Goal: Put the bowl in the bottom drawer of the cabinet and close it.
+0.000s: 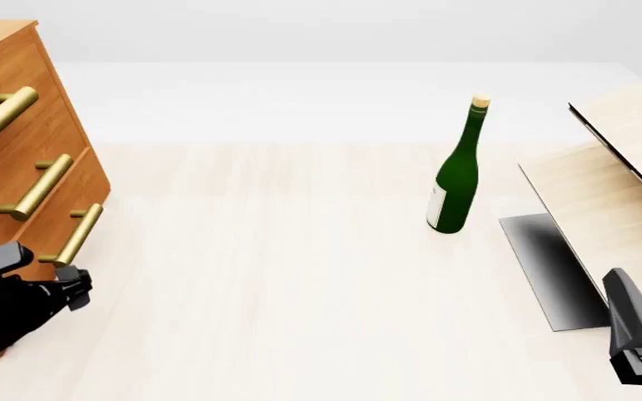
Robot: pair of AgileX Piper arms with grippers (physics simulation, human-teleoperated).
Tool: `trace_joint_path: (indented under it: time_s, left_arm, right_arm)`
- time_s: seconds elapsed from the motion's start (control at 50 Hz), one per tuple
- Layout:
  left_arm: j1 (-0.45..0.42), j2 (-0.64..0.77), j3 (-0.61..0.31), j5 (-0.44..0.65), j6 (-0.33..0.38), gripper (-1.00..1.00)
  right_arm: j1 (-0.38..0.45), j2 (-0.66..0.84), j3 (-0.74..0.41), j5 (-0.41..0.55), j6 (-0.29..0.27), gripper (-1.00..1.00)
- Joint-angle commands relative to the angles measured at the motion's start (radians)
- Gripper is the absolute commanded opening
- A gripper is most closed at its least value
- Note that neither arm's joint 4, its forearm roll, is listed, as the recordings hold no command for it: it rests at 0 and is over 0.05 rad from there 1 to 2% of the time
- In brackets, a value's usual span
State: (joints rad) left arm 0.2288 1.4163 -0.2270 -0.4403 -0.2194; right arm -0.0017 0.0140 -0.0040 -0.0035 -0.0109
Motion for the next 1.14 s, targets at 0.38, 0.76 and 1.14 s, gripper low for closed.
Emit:
trace_joint_path:
  time_s: [0.38,0.76,1.14]
  left_arm:
    - [0.323,-0.063,0.004,0.025,-0.076,1.00]
    - [0.409,-0.087,0.014,0.024,-0.032,1.00]
    - [0.403,-0.098,0.012,0.030,-0.018,1.00]
  right_arm:
    - [0.000,0.000,0.000,0.000,0.000,1.00]
    - [0.000,0.000,0.000,0.000,0.000,1.00]
    - [0.000,0.000,0.000,0.000,0.000,1.00]
